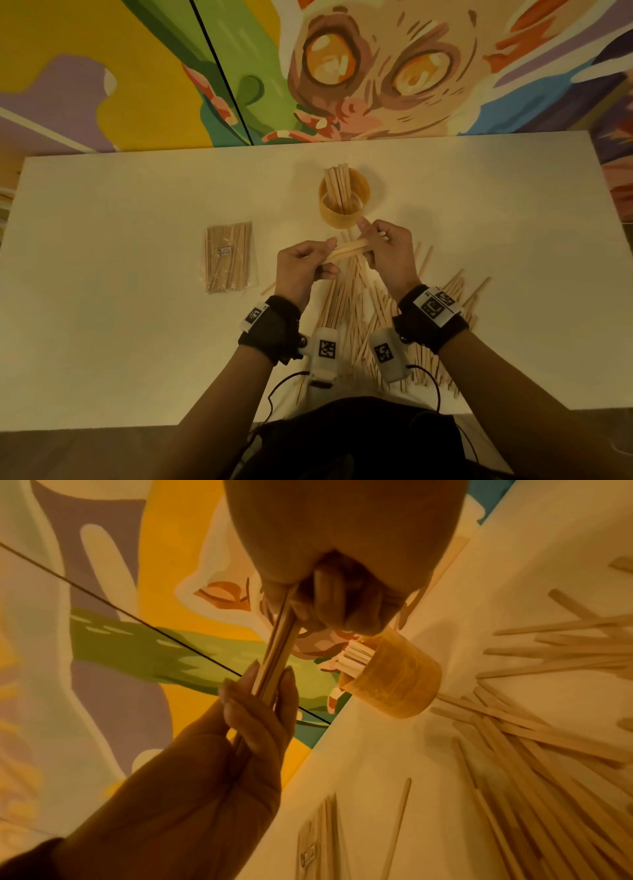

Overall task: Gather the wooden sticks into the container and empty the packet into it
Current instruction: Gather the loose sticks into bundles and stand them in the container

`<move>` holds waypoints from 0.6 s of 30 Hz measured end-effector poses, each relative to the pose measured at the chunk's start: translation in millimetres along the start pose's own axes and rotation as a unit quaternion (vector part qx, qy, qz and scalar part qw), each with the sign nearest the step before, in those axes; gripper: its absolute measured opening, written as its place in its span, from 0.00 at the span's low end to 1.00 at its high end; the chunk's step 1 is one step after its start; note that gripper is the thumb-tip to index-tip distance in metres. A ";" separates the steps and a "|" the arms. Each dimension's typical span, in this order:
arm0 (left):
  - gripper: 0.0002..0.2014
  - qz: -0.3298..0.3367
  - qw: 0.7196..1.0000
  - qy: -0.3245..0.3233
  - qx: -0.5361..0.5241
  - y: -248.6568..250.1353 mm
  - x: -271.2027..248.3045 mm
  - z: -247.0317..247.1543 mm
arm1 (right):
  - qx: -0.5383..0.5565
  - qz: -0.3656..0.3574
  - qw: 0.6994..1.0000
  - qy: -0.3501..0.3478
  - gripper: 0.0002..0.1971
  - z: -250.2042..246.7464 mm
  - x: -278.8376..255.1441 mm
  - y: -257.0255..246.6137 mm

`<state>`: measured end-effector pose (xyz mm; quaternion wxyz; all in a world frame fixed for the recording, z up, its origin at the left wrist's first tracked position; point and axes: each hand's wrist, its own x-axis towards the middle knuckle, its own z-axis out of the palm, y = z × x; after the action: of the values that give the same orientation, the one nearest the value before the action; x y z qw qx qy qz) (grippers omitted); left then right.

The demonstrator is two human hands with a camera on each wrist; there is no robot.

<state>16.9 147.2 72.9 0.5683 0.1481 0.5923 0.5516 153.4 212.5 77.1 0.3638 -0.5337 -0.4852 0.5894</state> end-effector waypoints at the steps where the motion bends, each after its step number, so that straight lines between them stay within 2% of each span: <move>1: 0.05 0.001 1.000 0.002 -0.002 1.0 4.3 1.2 | 0.003 0.006 1.000 -0.005 0.20 0.4 3.5 -0.1; 7: 0.07 -0.002 1.000 0.007 0.000 2.3 32.0 9.8 | -0.025 -0.004 0.999 -0.025 0.18 -3.6 35.8 -4.4; 14: 0.13 -0.040 0.999 0.021 -0.023 -0.1 64.6 5.4 | -0.085 -0.033 0.996 -0.004 0.18 -29.6 104.0 -28.8; 18: 0.13 -0.064 0.997 0.031 0.009 -12.9 70.3 -6.7 | -0.187 -0.075 0.979 -0.007 0.21 -35.8 148.2 -39.6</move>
<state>-4.7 195.9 24.7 0.5824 0.0984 0.6227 0.5132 160.6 369.8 75.7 0.2971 -0.5500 -0.6284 0.4630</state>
